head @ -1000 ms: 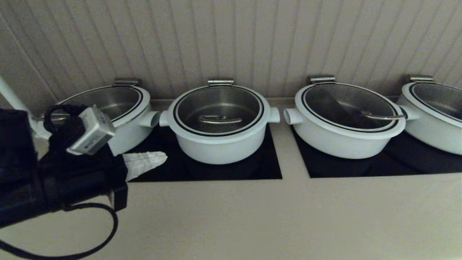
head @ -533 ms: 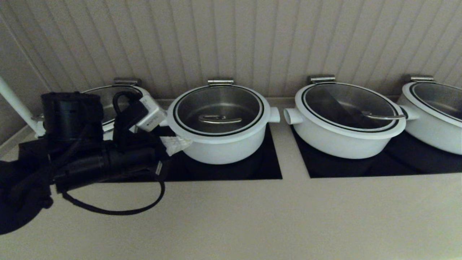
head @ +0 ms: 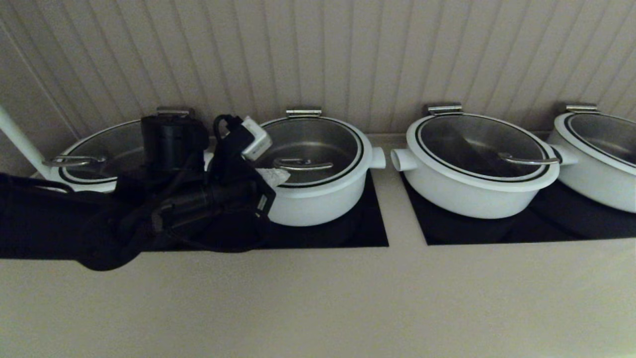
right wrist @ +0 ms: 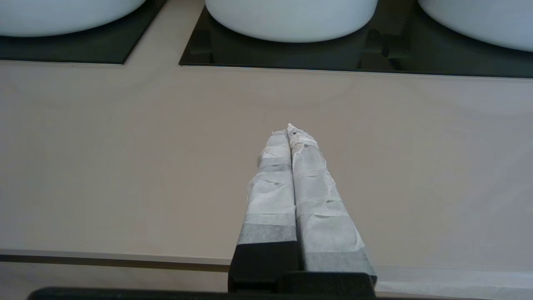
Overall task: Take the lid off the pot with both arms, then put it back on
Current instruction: Open the food pot lid a small opening with the left arm
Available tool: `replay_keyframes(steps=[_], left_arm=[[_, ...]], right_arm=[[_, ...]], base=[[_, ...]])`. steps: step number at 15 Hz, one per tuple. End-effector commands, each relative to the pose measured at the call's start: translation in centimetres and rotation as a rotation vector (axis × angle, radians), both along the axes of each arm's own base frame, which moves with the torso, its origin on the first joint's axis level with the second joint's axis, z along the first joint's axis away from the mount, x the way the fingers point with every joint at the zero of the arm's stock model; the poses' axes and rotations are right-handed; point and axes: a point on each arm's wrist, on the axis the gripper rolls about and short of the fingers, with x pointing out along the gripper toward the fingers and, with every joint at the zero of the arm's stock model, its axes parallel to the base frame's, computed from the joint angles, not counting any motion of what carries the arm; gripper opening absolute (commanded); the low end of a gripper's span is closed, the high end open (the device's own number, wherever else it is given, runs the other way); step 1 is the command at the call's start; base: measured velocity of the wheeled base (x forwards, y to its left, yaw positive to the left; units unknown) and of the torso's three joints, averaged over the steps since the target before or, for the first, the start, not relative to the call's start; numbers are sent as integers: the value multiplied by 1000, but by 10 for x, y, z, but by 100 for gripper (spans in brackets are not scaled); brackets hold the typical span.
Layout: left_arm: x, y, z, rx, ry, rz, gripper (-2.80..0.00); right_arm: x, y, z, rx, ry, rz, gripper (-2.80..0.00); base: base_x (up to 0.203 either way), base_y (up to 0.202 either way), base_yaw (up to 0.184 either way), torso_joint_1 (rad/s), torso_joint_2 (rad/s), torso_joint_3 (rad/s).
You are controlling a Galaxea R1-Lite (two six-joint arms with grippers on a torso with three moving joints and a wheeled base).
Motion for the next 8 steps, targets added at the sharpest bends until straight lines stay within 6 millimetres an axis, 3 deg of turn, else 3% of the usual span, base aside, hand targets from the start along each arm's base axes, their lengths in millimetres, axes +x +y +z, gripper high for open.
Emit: replay_keyframes(steps=[1, 8], left_arm=[[14, -8, -5, 4, 1, -3, -280], [32, -15, -8, 12, -14, 49, -280]], right_arm=[[0, 0, 0, 1, 1, 0, -280], [0, 0, 0, 1, 1, 0, -280]], base=[[0, 0, 0, 0, 0, 0], [0, 0, 0, 0, 0, 0]])
